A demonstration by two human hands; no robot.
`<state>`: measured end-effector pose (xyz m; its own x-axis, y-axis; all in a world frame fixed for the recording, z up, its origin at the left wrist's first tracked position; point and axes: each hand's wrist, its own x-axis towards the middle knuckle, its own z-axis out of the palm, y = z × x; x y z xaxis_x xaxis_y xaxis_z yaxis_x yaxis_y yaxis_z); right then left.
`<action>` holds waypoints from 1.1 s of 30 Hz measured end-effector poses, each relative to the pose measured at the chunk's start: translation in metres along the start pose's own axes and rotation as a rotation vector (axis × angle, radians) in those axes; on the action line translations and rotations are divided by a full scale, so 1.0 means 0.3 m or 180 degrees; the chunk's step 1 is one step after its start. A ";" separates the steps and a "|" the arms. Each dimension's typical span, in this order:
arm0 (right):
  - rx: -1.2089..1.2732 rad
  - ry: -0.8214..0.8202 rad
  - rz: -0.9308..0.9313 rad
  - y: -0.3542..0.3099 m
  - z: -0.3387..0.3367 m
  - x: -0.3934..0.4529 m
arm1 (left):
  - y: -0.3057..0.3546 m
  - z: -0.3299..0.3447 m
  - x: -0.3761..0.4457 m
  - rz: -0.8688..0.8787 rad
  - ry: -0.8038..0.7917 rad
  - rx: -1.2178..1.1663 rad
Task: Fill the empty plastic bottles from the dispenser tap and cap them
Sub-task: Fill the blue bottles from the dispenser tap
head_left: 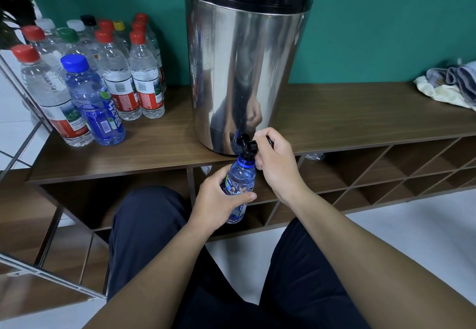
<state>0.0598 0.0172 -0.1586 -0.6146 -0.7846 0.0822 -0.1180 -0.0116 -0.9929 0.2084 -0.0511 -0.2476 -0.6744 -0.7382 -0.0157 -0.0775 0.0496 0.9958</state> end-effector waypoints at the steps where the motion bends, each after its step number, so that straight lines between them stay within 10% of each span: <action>1: 0.0005 0.0002 -0.0005 0.000 0.000 0.000 | 0.001 0.001 0.000 0.0001 -0.0002 -0.0016; 33: -0.0142 0.0051 -0.0017 -0.019 -0.005 -0.003 | 0.001 0.006 0.003 0.0011 0.0021 0.0005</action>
<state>0.0599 0.0190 -0.1529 -0.6261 -0.7746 0.0891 -0.1557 0.0123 -0.9877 0.2063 -0.0506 -0.2473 -0.6698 -0.7424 -0.0116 -0.0762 0.0532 0.9957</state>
